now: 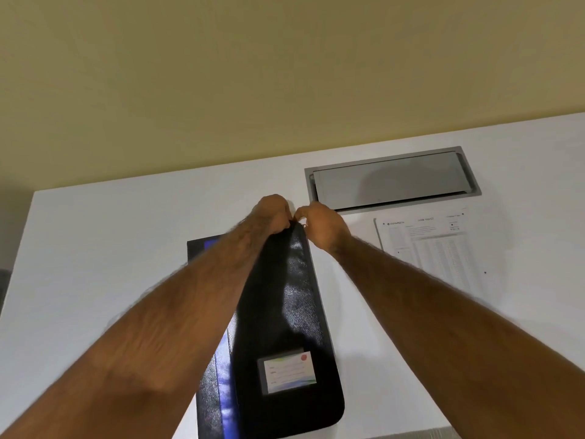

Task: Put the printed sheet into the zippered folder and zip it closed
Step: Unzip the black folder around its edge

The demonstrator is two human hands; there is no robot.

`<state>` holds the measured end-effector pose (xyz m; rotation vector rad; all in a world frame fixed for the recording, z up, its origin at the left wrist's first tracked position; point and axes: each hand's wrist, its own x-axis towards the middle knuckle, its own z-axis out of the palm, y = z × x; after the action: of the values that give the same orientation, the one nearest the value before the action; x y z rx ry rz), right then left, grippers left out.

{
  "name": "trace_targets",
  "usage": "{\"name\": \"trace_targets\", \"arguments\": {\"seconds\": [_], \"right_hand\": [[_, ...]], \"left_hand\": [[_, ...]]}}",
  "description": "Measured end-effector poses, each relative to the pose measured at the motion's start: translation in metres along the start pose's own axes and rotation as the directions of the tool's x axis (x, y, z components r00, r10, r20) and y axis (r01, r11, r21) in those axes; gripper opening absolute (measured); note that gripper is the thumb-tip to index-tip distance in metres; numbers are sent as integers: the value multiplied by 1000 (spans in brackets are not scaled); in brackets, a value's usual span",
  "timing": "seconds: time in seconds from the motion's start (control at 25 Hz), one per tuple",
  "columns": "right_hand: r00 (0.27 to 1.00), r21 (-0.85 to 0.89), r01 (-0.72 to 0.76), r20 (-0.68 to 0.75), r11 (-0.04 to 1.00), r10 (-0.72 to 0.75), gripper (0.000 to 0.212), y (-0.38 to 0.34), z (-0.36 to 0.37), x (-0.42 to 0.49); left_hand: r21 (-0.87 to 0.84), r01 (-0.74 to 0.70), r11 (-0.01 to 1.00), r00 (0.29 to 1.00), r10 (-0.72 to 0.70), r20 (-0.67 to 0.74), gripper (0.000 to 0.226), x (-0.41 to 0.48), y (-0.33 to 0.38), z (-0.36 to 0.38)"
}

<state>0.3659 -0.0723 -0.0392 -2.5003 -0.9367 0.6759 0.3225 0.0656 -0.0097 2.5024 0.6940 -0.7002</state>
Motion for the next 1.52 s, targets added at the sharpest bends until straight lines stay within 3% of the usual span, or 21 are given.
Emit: {"name": "trace_targets", "arguments": {"seconds": [0.48, 0.8, 0.92, 1.08, 1.24, 1.36, 1.52], "right_hand": [[993, -48, -30, -115, 998, 24, 18, 15, 13, -54], [988, -23, -85, -128, 996, 81, 23, 26, 44, -129], [986, -23, -105, -132, 994, 101, 22, 26, 54, -147], [986, -42, -108, -136, 993, 101, 15, 22, 47, -144], [991, -104, -83, -111, 991, 71, 20, 23, 41, -142], [995, -152, -46, -97, 987, 32, 23, 24, 38, -144], [995, -202, -20, -102, 979, 0, 27, 26, 41, -159]], "left_hand": [[-17, -6, 1000, 993, 4, -115, 25, 3, 3, -15], [-43, 37, 998, 986, -43, -161, 28, -1, 6, -3], [-81, -20, 997, 972, 0, -234, 42, -24, 11, 2], [-63, -142, 988, 892, 99, -441, 96, -141, -19, 71], [49, -25, 999, 952, 38, -303, 136, -270, -72, 192], [194, 28, 981, 968, 21, -248, 137, -290, -86, 232], [161, 116, 980, 962, -71, -262, 128, -287, -86, 236]]}}
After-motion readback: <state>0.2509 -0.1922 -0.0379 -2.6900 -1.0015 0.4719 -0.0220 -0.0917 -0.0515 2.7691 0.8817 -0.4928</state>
